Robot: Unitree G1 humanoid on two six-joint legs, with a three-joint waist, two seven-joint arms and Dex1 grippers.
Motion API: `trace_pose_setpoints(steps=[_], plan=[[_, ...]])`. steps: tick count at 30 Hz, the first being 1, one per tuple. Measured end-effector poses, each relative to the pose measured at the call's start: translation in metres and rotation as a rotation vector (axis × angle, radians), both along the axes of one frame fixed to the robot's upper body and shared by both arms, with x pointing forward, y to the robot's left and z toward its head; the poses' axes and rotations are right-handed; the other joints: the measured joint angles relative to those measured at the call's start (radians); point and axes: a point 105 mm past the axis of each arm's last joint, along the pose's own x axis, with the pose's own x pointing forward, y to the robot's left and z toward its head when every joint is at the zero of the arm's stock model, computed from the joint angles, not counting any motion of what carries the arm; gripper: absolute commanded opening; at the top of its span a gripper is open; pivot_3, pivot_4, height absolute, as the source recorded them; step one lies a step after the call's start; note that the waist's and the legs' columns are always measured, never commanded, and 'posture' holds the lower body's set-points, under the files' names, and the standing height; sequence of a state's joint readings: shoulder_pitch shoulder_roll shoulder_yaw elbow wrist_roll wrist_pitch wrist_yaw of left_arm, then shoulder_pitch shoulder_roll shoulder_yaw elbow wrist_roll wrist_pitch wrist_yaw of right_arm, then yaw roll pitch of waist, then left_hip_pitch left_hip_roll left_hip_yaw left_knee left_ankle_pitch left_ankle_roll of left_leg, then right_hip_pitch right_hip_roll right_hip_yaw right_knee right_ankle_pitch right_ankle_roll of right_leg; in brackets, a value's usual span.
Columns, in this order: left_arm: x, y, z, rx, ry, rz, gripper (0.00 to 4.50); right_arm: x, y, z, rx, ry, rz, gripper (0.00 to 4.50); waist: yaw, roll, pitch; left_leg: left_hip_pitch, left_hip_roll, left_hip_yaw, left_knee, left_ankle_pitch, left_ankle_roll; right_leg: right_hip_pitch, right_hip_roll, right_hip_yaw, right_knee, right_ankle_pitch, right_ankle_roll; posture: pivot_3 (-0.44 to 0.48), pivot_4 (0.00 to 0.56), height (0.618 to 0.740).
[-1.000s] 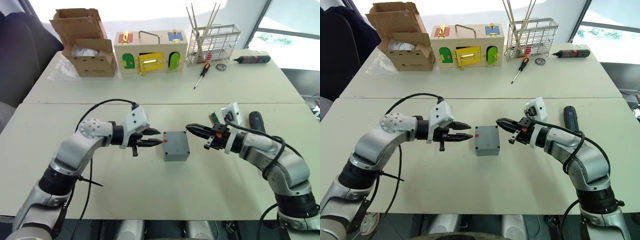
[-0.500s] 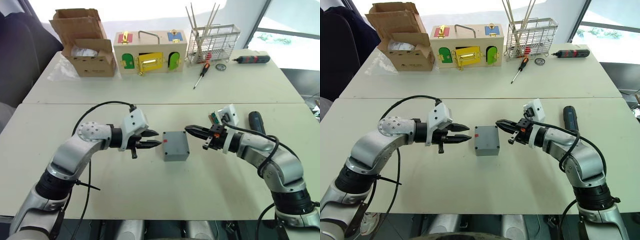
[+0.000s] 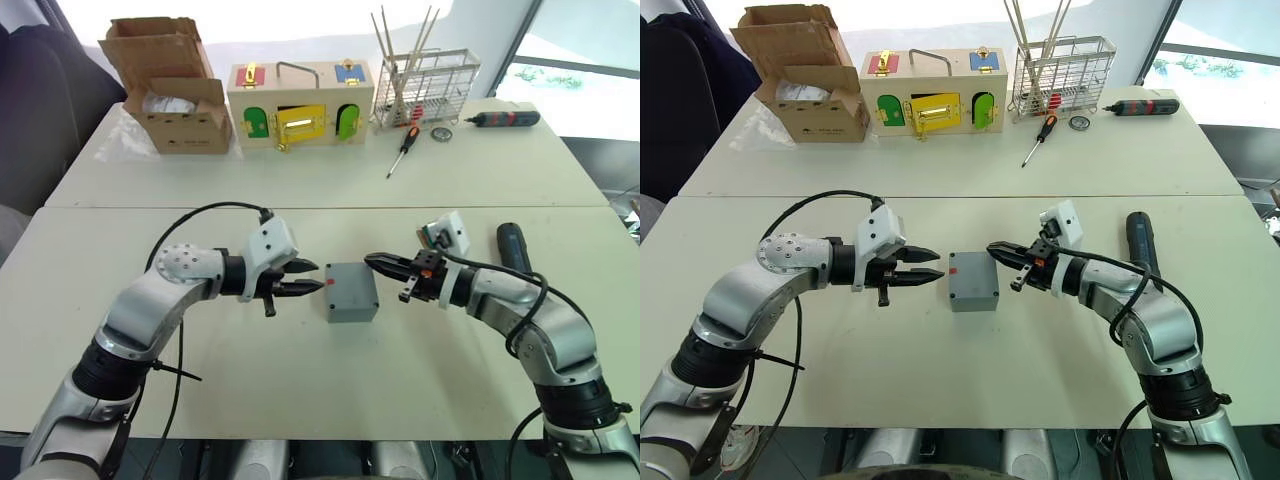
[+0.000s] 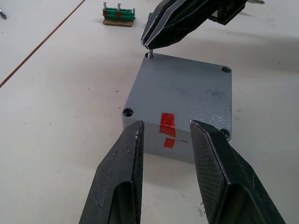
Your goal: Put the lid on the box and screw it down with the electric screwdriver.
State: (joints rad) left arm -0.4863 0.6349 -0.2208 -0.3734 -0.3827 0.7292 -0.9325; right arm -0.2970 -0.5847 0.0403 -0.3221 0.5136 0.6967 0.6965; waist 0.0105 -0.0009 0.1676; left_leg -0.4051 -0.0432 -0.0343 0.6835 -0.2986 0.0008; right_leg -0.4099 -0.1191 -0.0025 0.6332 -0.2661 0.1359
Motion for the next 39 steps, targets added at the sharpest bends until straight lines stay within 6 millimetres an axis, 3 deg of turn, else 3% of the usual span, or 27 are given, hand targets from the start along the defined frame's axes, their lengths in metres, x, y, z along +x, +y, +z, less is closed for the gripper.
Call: trace_pose_setpoints(steps=[6,7,9,14,17,21,25,29,35,39], plan=[[0.000,-0.002,0.000,-0.007,-0.001,-0.004,1.53,0.001,0.000,-0.003,-0.017,0.001,-0.002,0.04,0.000,0.000,0.000,0.000,0.000,0.000,0.000,0.000,0.000,0.000,0.000,0.000,0.000,0.000,0.000,0.000,0.150,0.730],[0.000,-0.002,0.000,-0.007,-0.001,-0.004,1.53,0.001,0.000,-0.003,-0.018,0.000,-0.002,0.28,0.000,0.000,0.000,0.000,0.000,0.000,0.000,0.000,0.000,0.000,0.000,0.000,0.000,0.000,0.000,0.000,0.150,0.730],[0.000,-0.002,0.000,-0.007,-0.002,-0.004,1.53,0.001,-0.001,-0.003,-0.022,-0.004,-0.002,0.94,0.000,0.000,0.000,0.000,0.000,0.000,0.000,0.000,0.000,0.000,0.000,0.000,0.000,0.000,0.000,0.000,0.150,0.730],[0.000,-0.003,0.000,-0.012,-0.001,-0.006,1.53,0.002,-0.006,0.003,-0.017,0.004,-0.008,3.46,0.001,0.000,0.000,0.000,0.000,0.000,0.000,0.000,0.000,0.000,0.000,0.000,0.000,0.000,0.000,0.000,0.150,0.730],[0.001,-0.003,0.001,-0.017,-0.002,-0.008,1.53,0.001,-0.011,0.017,-0.020,-0.027,-0.010,4.48,0.001,0.000,0.000,0.000,0.000,0.000,0.000,0.000,0.000,0.000,0.000,0.000,0.000,0.000,0.000,0.000,0.150,0.730],[-0.001,-0.016,0.013,-0.065,-0.022,-0.060,1.53,0.007,-0.033,0.051,0.012,-0.057,-0.096,4.48,0.003,0.000,0.000,-0.001,-0.001,0.000,0.001,0.000,0.000,0.000,-0.001,0.000,0.000,0.000,0.000,0.000,0.150,0.730],[-0.008,-0.032,0.027,-0.133,-0.031,-0.149,1.53,0.009,-0.087,0.105,-0.033,-0.104,-0.275,4.48,0.004,0.000,0.000,-0.001,-0.001,-0.001,0.000,0.000,0.000,0.001,-0.001,0.000,-0.001,0.000,0.000,0.000,0.150,0.730],[-0.018,-0.049,0.027,-0.182,-0.013,-0.229,1.53,0.011,-0.143,0.103,-0.304,-0.023,-0.444,4.48,-0.001,0.000,0.000,-0.001,0.000,0.002,0.000,0.000,0.001,0.000,-0.001,0.001,-0.002,0.000,0.000,0.000,0.150,0.730],[-0.022,-0.072,0.018,-0.198,-0.026,-0.276,1.53,0.018,-0.168,0.113,-0.405,0.134,-0.528,4.48,-0.021,0.003,0.000,-0.001,0.002,0.003,-0.001,-0.001,0.002,-0.001,0.000,0.002,-0.001,0.000,0.000,0.000,0.150,0.730],[-0.021,-0.075,0.018,-0.213,-0.041,-0.265,1.53,-0.003,-0.182,0.078,-0.415,0.479,-0.536,4.48,-0.017,0.003,0.000,-0.003,0.001,0.003,0.000,-0.001,0.003,-0.002,-0.001,0.001,-0.002,0.000,0.000,0.000,0.150,0.730]])
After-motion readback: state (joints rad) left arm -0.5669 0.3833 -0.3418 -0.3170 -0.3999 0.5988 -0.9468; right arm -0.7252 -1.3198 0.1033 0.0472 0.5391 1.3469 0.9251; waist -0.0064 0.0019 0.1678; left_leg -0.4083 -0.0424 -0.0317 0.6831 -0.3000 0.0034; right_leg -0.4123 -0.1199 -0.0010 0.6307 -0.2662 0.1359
